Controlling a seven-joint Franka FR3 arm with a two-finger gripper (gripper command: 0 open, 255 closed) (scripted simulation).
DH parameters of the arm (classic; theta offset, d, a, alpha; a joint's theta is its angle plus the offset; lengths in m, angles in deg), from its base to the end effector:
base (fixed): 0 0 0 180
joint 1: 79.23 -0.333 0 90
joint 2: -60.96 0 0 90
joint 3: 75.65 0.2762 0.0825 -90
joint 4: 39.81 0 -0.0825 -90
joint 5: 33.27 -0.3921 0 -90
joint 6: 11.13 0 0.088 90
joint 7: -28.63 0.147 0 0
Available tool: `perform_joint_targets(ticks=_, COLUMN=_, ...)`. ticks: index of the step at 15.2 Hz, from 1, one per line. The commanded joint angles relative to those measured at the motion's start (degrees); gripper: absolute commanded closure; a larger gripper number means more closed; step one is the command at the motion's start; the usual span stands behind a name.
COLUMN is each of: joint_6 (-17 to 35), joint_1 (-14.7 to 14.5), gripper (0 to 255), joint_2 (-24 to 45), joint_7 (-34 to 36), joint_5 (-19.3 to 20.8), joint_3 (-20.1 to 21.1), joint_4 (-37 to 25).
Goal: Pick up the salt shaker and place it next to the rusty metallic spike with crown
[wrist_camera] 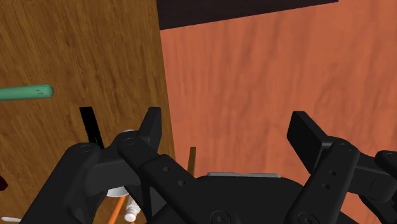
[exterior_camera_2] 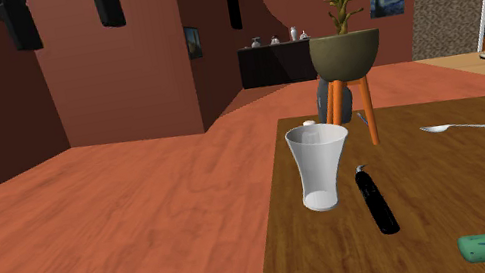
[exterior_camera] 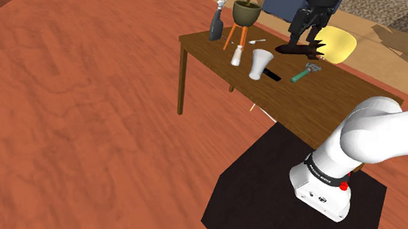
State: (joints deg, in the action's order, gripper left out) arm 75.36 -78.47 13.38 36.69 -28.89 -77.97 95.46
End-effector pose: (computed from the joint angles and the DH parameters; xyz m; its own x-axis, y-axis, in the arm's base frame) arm 0.3242 -0.0307 0.5295 0.9828 -0.1841 -0.0146 -0.1832 -0.9819 0.0490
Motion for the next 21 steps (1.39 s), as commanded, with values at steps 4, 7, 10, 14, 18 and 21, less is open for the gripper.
perform_joint_targets(ticks=4, joint_6=6.2, joint_1=0.8, gripper=0, joint_2=3.7, joint_7=0.1, joint_5=1.0, joint_3=-1.3, joint_4=1.4)
perform_joint_targets(ticks=7, joint_6=12.3, joint_1=1.6, gripper=0, joint_2=8.1, joint_7=0.3, joint_5=1.8, joint_3=-2.6, joint_4=2.0)
perform_joint_targets(ticks=10, joint_6=18.3, joint_1=2.4, gripper=0, joint_2=12.9, joint_7=0.4, joint_5=2.5, joint_3=-3.9, joint_4=1.9)
perform_joint_targets(ticks=14, joint_6=25.7, joint_1=3.2, gripper=0, joint_2=20.0, joint_7=0.5, joint_5=3.1, joint_3=-5.7, joint_4=0.7)
perform_joint_targets(ticks=18, joint_6=32.4, joint_1=4.0, gripper=0, joint_2=27.7, joint_7=0.3, joint_5=3.0, joint_3=-7.5, joint_4=-1.8)
perform_joint_targets(ticks=21, joint_6=36.8, joint_1=4.4, gripper=0, joint_2=33.6, joint_7=0.0, joint_5=2.5, joint_3=-8.8, joint_4=-4.5)
